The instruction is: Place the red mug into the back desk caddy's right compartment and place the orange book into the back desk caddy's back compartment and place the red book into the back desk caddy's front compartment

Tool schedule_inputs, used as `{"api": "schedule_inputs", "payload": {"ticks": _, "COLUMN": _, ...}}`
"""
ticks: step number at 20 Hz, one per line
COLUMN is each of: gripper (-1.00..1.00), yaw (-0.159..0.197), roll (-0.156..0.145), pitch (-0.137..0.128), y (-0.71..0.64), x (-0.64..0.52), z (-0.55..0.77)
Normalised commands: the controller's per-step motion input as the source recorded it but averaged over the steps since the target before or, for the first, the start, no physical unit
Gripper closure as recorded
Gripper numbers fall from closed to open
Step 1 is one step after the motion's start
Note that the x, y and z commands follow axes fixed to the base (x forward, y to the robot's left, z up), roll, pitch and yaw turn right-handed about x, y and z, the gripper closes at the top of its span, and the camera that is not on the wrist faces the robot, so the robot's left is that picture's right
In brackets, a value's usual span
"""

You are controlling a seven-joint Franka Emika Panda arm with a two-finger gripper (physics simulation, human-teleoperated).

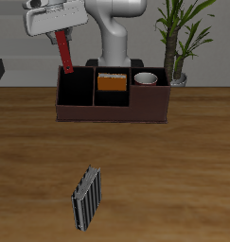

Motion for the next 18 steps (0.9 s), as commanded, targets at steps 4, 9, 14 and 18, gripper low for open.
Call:
{"api": "schedule_inputs", "payload": {"ticks": 4, "gripper": 1.00, "yaw": 0.185, "roll": 0.021, "pitch": -0.016, "y": 0.03, "x": 0.13, "z": 0.10}}
{"api": "schedule_inputs", "payload": {"ticks": 9, "gripper": 1.00, "yaw": 0.167, "roll": 0.003, "pitch": 0.001, "y": 0.01, "x": 0.17, "z": 0.08}}
{"api": "schedule_inputs", "payload": {"ticks": 14, "gripper": 1.00, "yaw": 0.099, "roll": 0.010, "pitch": 0.005, "y": 0.06, "x": 0.07, "z": 0.00}}
{"api": "schedule_inputs", "payload": {"ticks": 18, "gripper": 1.00, "yaw": 0.173, "roll": 0.055, "pitch": 0.004, "y": 0.25, "x": 0.01, "z": -0.06}}
